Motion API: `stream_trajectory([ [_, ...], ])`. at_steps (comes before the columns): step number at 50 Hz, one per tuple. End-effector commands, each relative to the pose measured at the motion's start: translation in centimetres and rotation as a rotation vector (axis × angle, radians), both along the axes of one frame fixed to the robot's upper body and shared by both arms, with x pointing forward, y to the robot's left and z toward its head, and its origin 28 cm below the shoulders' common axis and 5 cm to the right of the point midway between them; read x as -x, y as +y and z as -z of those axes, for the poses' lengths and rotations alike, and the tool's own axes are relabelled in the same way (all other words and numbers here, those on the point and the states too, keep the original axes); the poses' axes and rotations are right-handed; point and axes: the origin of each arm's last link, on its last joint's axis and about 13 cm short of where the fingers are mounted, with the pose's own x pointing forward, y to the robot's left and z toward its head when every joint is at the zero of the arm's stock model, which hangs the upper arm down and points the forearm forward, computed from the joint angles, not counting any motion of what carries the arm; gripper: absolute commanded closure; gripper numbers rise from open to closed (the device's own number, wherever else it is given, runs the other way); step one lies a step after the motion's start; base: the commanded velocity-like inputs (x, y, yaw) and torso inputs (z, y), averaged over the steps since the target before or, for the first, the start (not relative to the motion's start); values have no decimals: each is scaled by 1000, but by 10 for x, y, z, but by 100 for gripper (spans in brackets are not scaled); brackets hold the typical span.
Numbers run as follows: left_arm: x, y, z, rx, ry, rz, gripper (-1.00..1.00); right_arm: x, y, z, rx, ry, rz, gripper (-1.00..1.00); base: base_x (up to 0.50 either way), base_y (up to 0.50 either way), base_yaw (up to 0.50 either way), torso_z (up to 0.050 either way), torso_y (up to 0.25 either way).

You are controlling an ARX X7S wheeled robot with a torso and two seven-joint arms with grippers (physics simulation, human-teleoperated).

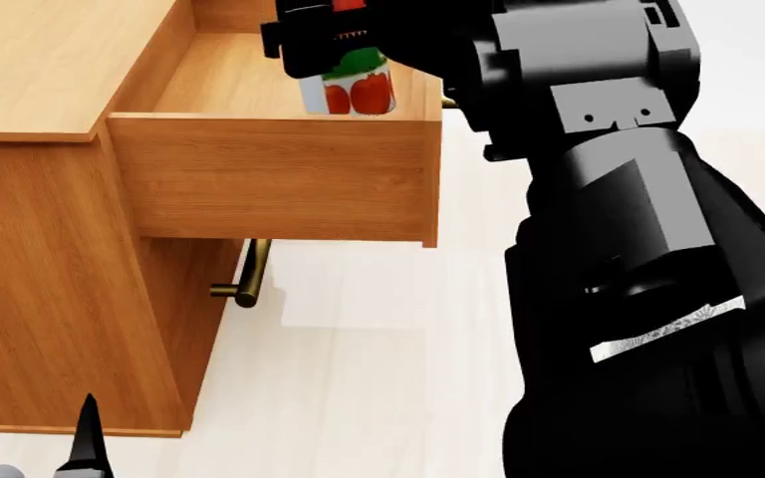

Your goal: Put the ketchup in the top drawer of the cabinet.

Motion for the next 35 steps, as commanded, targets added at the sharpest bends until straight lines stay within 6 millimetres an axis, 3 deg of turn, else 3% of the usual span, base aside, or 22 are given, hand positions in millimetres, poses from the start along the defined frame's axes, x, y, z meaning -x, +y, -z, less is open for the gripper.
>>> stream_trajectory([
  [1, 0, 0, 0, 0, 1, -2, -100, -1, -1, 2, 2, -11, -13, 100, 0, 0, 0, 0, 0],
  [35, 0, 1, 1, 1, 3, -10, -100, -3, -2, 10, 10, -11, -12, 100, 0, 0, 0, 0, 0],
])
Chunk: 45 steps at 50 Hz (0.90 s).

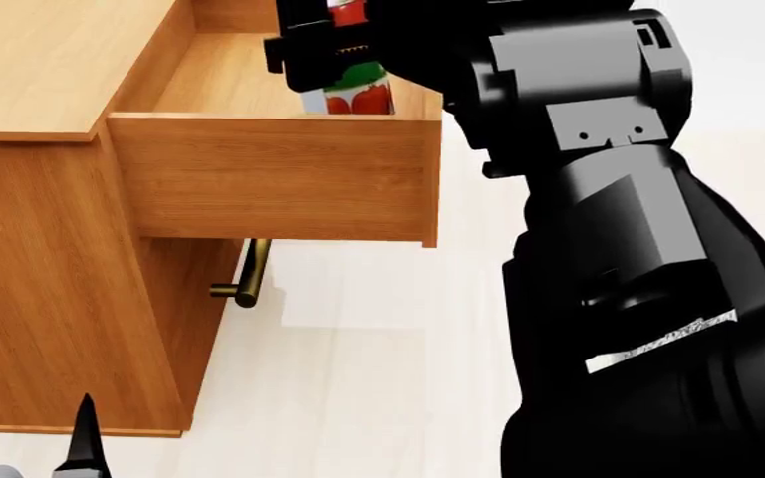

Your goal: Put the ketchup in the top drawer of the cabinet.

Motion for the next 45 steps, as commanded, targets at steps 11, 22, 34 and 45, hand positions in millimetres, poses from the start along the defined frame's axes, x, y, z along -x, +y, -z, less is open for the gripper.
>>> stream_trajectory([
  [11, 0, 1, 1, 0, 1, -4, -100, -1, -2, 2, 20, -17, 0, 100, 0, 0, 0, 0, 0],
  [22, 1, 1, 0, 1, -4, -7, -100, -3, -3, 3, 24, -38, 11, -100, 0, 0, 0, 0, 1],
  [34, 2, 1, -1, 0, -4, -9, -100, -3, -2, 0, 25, -56, 9, -100, 0, 0, 0, 0, 0],
  [45, 2, 1, 0, 1, -5, -6, -100, -1, -4, -20, 23, -113, 32, -100, 0, 0, 0, 0, 0],
])
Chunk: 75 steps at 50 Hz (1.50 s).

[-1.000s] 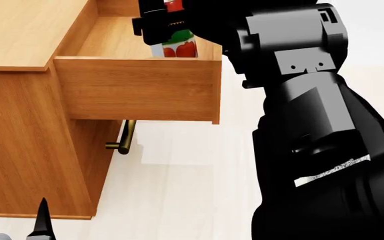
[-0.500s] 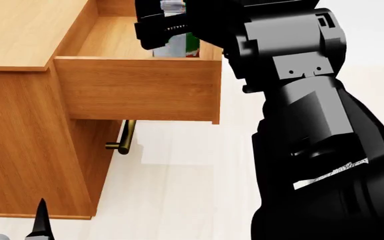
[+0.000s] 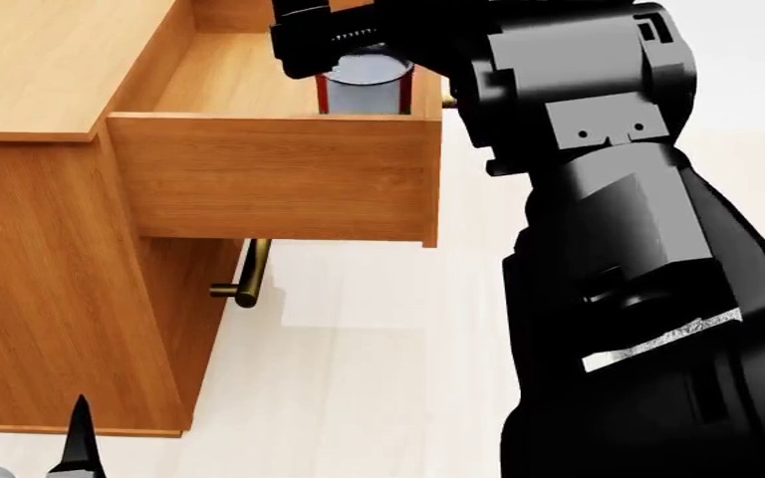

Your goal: Put the ketchup in the top drawer of the cabinet.

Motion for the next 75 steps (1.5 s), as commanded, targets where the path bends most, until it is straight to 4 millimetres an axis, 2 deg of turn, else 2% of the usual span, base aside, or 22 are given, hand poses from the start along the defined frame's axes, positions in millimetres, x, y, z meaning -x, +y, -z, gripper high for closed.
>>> stream_trajectory([
  [1, 1, 0, 0, 1, -2, 2, -100, 2, -2, -19, -8, -63, 25, -100, 0, 0, 0, 0, 0],
  [23, -3, -3, 0, -4, 1, 15, -100, 10, -17, -70, -8, -250, 142, -100, 0, 0, 0, 0, 0],
  [32, -3, -2, 0, -2, -3, 16, -100, 13, -30, -86, -6, -316, 167, -100, 0, 0, 0, 0, 0],
  [37, -4, -2, 1, -2, -2, 17, -100, 15, -43, -92, -12, -343, 169, -100, 0, 0, 0, 0, 0],
  [40, -4, -2, 0, -3, -2, 18, -100, 20, -51, -89, -26, -345, 169, -100, 0, 0, 0, 0, 0],
  [41, -4, -2, 1, -4, -1, 18, -100, 21, -55, -70, -26, -300, 175, -100, 0, 0, 0, 0, 0],
  [42, -5, -2, 1, -5, -1, 17, -100, 28, -58, -64, -29, -294, 177, -100, 0, 0, 0, 0, 0],
  [43, -5, -2, 1, -3, -1, 17, -100, 39, -59, -70, -28, -349, 168, -100, 0, 0, 0, 0, 0],
  [45, -5, -2, 0, -5, -1, 17, -100, 51, -64, -65, -41, -354, 173, -100, 0, 0, 0, 0, 0],
  [51, -5, -3, 0, -7, 0, 19, -100, 76, -75, -57, -62, -367, 186, -100, 0, 0, 0, 0, 0],
  [70, -5, -1, 1, -12, 0, 16, -100, 117, -89, -32, -77, -390, 205, -100, 0, 0, 0, 0, 0],
  [71, -5, -1, 1, -14, 0, 16, -100, 119, -90, -35, -80, -393, 207, -100, 0, 0, 0, 0, 0],
  [75, -6, -2, 2, -13, 2, 16, -100, 126, -90, -22, -87, -393, 202, -100, 0, 0, 0, 0, 0],
])
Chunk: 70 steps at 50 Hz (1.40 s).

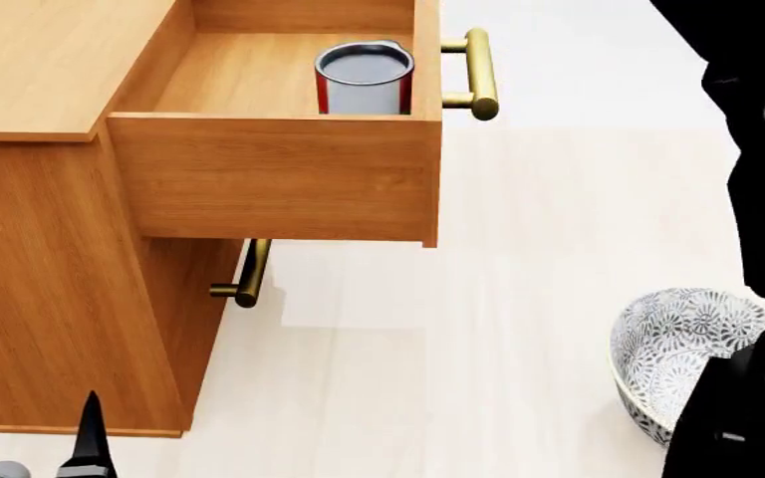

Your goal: Put the ketchup in the top drawer of the cabinet.

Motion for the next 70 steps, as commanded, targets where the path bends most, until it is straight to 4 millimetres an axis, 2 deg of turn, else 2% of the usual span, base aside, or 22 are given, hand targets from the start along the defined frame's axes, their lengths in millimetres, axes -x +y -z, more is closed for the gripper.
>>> stream_trajectory([
  [1, -1, 0, 1, -3, 1, 0, -100, 27, -5, 21, -5, -12, 1, -100, 0, 0, 0, 0, 0],
  [7, -1, 1, 1, -5, 1, -3, -100, 44, -4, 36, -19, -23, -12, -100, 0, 0, 0, 0, 0],
  [23, 0, 1, 1, -4, 0, -3, -100, 64, -4, 79, -60, 5, -30, -100, 0, 0, 0, 0, 0],
  [58, 0, 1, 2, -10, 2, -8, -100, 84, -16, 128, -153, 49, 10, -100, 0, 0, 0, 0, 0],
  [70, 0, 1, 3, -12, 5, -8, -100, 88, -17, 139, -158, 52, 37, -100, 0, 0, 0, 0, 0],
])
